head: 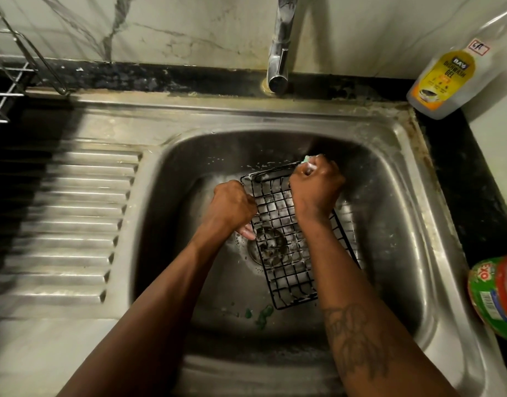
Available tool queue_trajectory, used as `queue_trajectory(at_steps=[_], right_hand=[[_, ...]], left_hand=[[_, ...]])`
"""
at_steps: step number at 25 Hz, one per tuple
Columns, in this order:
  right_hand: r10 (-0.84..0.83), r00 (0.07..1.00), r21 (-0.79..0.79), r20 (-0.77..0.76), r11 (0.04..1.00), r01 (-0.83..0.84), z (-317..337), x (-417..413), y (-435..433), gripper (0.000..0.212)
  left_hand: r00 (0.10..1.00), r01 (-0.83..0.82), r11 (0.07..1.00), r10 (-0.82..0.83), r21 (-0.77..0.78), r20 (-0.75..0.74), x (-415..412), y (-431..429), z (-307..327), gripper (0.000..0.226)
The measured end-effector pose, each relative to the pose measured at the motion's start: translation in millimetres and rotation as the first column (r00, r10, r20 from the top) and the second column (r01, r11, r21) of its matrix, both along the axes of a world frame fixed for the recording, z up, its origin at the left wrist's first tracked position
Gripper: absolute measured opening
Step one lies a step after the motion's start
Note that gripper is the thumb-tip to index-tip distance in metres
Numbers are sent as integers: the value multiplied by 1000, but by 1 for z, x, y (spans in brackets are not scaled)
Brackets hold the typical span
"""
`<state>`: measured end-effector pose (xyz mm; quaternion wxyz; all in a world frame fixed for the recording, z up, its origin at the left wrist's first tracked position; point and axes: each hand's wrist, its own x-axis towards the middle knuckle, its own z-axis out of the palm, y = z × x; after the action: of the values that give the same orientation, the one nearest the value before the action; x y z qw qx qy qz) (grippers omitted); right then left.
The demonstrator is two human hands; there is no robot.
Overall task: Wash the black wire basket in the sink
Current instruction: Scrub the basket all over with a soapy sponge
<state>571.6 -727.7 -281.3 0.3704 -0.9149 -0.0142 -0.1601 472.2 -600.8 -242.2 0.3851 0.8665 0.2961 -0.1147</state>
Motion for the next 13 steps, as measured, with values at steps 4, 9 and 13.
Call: queue_trajectory(at_steps=[4, 9, 13], right_hand=[[33, 999, 29, -18, 999, -33, -2, -1, -1, 13], [408, 876, 294, -258, 897, -331, -18, -31, 29, 28], [370, 909, 456, -193, 854, -251, -33, -37, 43, 24]], left_hand=[[1000, 26, 1000, -26, -5, -16, 0, 2, -2, 34], [998, 64, 996, -65, 59, 5, 0, 1, 5, 40], [990, 131, 978, -137, 164, 31, -2, 1, 12, 44]])
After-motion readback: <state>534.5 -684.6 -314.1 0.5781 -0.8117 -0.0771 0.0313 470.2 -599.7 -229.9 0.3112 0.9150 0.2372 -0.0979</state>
